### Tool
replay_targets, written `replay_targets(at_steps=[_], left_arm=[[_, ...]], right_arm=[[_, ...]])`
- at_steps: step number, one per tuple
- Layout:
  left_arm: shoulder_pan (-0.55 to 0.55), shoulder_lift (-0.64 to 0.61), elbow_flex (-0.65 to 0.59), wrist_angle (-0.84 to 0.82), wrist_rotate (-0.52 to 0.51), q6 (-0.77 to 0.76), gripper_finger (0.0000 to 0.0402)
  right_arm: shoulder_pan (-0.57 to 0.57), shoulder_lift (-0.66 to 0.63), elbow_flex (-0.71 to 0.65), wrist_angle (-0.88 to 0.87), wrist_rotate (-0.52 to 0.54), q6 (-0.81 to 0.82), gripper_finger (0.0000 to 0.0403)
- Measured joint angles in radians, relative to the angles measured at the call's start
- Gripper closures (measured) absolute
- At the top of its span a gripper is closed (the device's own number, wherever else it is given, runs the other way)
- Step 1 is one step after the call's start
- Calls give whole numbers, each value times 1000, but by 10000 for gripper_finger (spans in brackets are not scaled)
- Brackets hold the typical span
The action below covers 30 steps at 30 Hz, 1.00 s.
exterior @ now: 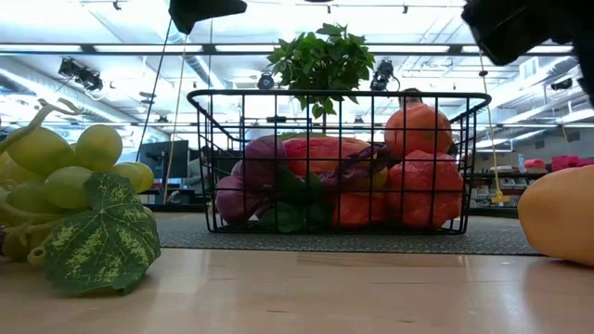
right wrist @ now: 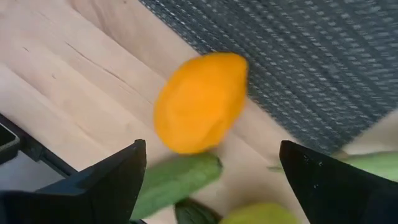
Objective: Build produce basket
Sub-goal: Put the lemon into the wire basket
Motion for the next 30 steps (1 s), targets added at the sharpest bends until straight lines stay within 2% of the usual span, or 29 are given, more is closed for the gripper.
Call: replay_targets(at_steps=[6,17,21,27,30], left_arm=[[1,0,0,38,-1,77,104],[17,0,0,33,-1,95,104],[17,0,0,23,0,88,104],[16,0,-1,-1,0,56,104],[17,0,-1,-14,0,52,104]], right_arm=[[-5,47,0,53,18,22,32],[-35,120,0,38,60,3,41],[-34,140,-1,24,55,-31,70],[-34,144,-1,17,45,-61,137],[-33,130,-1,3,17,-78,147]])
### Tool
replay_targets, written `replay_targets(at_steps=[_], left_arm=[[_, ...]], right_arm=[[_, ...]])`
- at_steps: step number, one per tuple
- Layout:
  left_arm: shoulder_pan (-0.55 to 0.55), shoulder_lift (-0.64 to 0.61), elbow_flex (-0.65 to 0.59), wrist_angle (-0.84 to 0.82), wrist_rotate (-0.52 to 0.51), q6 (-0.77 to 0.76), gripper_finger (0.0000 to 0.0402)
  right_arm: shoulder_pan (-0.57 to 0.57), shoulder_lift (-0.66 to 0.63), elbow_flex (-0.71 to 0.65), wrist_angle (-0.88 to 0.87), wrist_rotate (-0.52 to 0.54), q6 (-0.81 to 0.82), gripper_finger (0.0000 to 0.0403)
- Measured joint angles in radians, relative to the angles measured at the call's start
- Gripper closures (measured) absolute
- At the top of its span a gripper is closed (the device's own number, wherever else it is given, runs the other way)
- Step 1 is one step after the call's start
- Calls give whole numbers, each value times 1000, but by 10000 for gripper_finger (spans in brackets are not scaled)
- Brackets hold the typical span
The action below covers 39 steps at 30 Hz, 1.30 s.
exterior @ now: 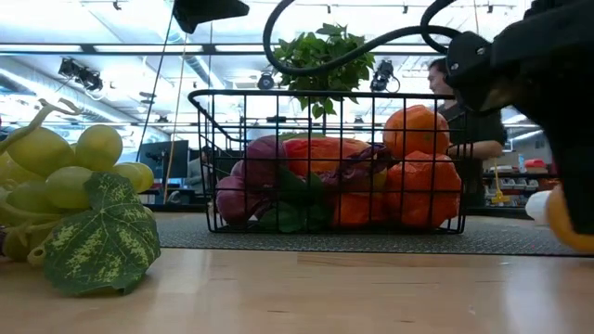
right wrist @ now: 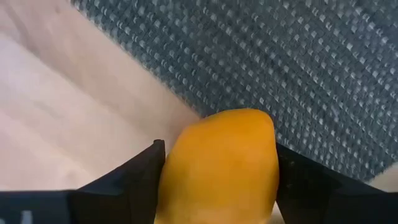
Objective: Build produce basket
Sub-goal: Put the lemon into the wire basket
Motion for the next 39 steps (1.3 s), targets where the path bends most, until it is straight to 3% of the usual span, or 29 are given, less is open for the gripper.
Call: replay_targets(at_steps=[4,9,18,22,31,39], left_arm=[[0,0,0,-8,0,-4,104],[0,0,0,-14,0,-22,104],[0,0,0,-16,-3,-23,104],[0,0,0,-17,-3,-24,104],[0,0,0,-16,-3,-24,104],[-1,0,0,-49,-3,-57,104]], right_arm=[[0,-45,0,16,-48,-24,143],[2,-152,14,34,-30,-59,134],[-68,-309,104,-11,300,-308,135],[-137,-330,117,-6,379,-455,135],[-270,-310,117,58,338,-711,122],[-324,-311,117,59,344,-786,55]])
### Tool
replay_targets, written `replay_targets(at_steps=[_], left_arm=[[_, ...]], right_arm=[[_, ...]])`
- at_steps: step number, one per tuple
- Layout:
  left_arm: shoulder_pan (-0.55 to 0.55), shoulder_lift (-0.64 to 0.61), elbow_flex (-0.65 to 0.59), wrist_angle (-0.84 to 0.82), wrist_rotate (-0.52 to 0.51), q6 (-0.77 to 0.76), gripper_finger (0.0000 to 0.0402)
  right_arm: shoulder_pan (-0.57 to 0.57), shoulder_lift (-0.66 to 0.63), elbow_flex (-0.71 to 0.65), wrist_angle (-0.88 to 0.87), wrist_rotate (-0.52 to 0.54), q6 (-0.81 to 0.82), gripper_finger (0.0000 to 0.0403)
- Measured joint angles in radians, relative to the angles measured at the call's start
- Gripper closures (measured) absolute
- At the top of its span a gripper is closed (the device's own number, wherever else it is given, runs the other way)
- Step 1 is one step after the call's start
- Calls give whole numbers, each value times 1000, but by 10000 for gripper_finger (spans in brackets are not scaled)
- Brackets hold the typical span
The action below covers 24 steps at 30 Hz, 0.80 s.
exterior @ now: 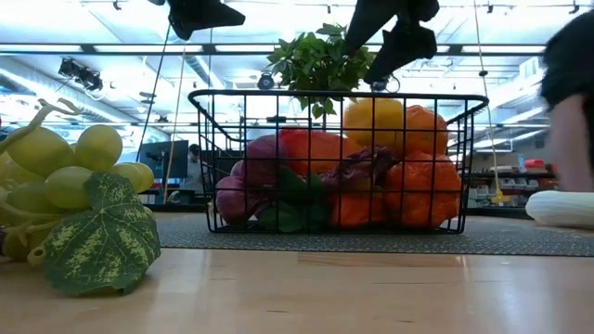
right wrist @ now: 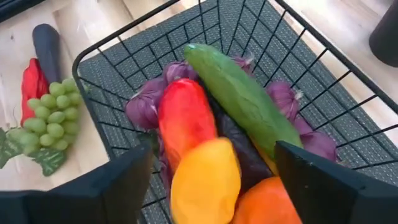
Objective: Build produce basket
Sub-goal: Put the lemon into the wire basket, then put the cucumber into the wire basket
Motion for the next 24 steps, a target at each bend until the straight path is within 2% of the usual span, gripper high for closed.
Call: replay_targets(at_steps=[2,5,9,12,19,24], left_arm=[[0,0,0,-17,0,-9,104],[0,0,0,-24,0,-13,104],[0,0,0,-26,0,-13,104],[0,0,0,-28,0,-14,104],[-8,0,0,-76,0,-71,104],[-47,0,0,-114,0,-118,104]], right_arm=[[-10,0,0,0,-35,7,31],[-22,-11,0,-7,-150,40,8],[-24,-16,0,-13,-348,139,18],[10,-17,0,-23,-431,222,26],[163,-16,0,-111,-397,337,28],[288,-16,-9,-123,-296,397,28]])
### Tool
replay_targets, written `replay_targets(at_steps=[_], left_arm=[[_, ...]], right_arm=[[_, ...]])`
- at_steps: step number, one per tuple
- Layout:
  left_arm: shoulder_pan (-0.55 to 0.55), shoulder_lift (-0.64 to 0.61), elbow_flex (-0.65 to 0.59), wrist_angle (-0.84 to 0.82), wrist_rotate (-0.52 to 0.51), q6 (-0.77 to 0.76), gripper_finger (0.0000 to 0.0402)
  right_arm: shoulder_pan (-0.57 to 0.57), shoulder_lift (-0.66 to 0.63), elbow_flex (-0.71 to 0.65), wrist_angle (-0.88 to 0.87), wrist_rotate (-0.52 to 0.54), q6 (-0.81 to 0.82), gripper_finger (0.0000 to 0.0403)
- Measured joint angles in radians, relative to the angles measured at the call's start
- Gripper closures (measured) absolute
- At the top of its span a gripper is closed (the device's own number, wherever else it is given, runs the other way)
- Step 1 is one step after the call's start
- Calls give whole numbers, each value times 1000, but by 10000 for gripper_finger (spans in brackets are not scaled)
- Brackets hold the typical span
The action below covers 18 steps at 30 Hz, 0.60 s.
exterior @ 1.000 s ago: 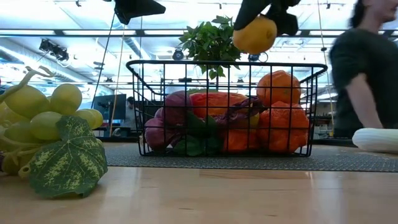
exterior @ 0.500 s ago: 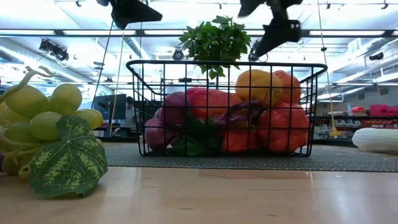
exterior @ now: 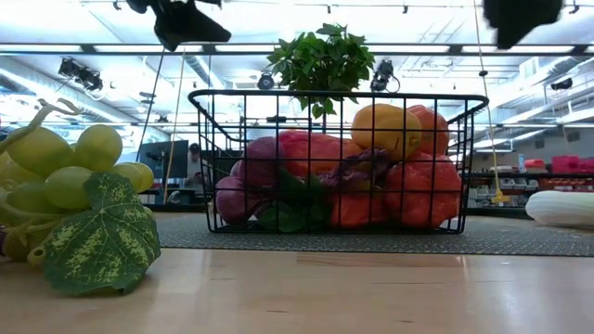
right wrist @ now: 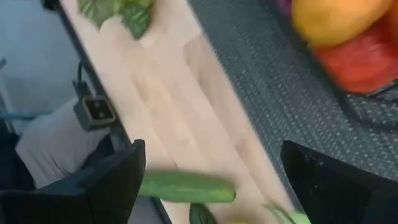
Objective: Build produce basket
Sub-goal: Put the cucumber into the wire basket
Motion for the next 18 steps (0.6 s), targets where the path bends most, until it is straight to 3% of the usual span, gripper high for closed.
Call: replay_targets(at_steps=[10,15,18], left_arm=[[-101,0,0,2,0,-6,104],[-154,0,0,-100,93,13,104],[-190,0,0,-192,131,-65,104]], right_arm=[[191,0,-149,199,111,-128,28],[220,1,-256,375,114,-283,29],[221,1,-311,470,110,-367,29]])
